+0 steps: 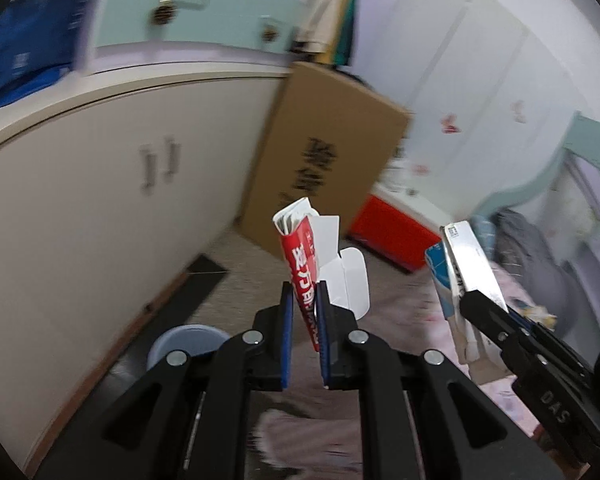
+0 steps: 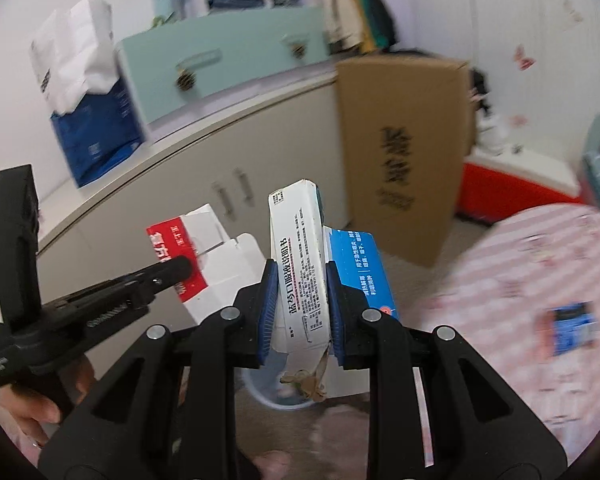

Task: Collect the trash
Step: 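Carry both boxes over the wastebasket and open both tools to drop them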

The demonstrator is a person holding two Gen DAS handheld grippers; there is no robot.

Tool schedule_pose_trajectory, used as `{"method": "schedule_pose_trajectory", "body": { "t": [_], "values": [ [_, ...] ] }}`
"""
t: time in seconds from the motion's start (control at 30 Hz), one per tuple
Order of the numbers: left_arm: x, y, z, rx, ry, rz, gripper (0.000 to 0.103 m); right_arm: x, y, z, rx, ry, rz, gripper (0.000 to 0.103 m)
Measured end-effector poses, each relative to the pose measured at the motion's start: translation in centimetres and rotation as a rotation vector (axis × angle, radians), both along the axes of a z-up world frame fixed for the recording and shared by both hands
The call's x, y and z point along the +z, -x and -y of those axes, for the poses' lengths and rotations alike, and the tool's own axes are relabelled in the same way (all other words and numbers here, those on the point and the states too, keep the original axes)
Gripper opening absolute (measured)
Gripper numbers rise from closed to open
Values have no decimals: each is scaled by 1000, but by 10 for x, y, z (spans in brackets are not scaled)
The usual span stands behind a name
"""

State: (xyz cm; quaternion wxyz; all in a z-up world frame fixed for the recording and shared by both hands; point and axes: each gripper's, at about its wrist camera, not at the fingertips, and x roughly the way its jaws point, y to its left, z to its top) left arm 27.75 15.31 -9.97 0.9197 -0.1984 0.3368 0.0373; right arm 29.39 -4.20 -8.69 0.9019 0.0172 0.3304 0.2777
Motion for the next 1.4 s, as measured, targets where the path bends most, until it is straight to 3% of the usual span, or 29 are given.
{"method": "schedule_pose_trajectory", "body": {
  "t": [0.27,0.3,0.37,0.4,0.53,1.07,1.33,1.37,1.4],
  "values": [
    [-49,-8,-73,165,-98,-122,10,-65,-26,-79,95,-52,-155,26],
    [-55,-9,-78,176,-106,-137,10,-75,-30,-87,96,-55,-166,29],
    [-68,-12,-86,198,-136,-168,10,-93,-36,-95,79,-49,-183,56],
    [-73,-12,-90,200,-142,-177,10,-100,-38,-95,66,-50,-187,63],
    [-90,-17,-92,199,-156,-224,10,-120,-43,-95,44,-22,-228,63],
    [-102,-35,-68,141,-187,-254,11,-103,-29,-70,-62,67,-102,67],
    [-94,-46,-63,120,-166,-246,13,-86,-25,-51,-117,23,-74,67],
    [-95,-48,-65,121,-149,-246,20,-86,-24,-51,-118,21,-73,67],
    [-95,-49,-65,122,-144,-249,43,-85,-24,-50,-121,20,-73,67]
  ]
}}
